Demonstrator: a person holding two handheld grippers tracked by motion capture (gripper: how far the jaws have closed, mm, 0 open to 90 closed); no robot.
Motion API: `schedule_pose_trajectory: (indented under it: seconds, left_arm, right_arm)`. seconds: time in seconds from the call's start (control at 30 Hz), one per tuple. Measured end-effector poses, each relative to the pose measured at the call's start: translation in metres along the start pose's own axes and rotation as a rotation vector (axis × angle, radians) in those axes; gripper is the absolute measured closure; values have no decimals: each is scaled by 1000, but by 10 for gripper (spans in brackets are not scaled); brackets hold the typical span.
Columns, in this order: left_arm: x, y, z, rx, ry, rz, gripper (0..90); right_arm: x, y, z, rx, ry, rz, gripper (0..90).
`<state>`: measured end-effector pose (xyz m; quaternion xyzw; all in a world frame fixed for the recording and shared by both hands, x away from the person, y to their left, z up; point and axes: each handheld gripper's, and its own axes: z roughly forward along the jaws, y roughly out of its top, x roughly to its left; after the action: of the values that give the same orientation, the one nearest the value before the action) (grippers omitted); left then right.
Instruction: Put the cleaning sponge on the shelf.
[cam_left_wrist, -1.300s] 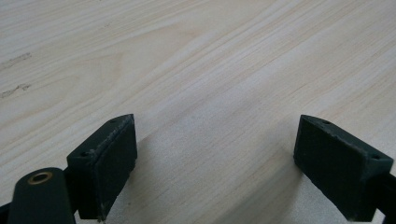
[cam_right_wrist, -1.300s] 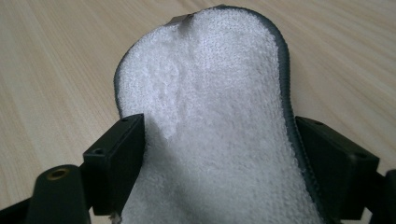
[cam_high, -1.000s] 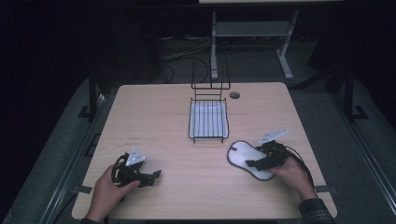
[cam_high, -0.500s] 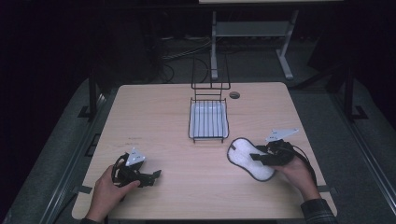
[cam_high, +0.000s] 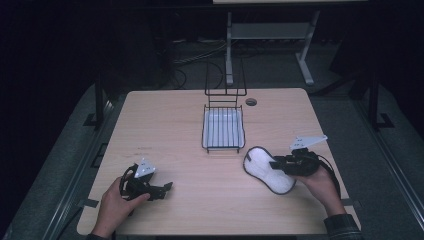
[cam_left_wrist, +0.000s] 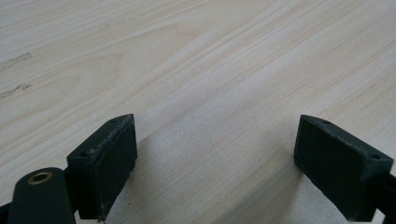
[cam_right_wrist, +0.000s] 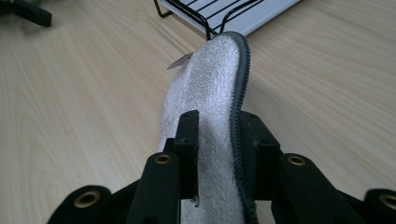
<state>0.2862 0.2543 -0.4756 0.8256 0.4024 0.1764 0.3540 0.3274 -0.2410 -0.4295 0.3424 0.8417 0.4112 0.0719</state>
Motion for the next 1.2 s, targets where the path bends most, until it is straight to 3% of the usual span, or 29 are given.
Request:
schedule_pose_trajectory:
  seconds: [0.43,1.2]
  left_arm:
    - [0,0,0,0,0,0,126]
    - [0,0,0,3,0,1,126]
  right_arm:
    - [3,7,-9,-26,51,15,810]
    - [2,22,-23,-100,-13,28,829]
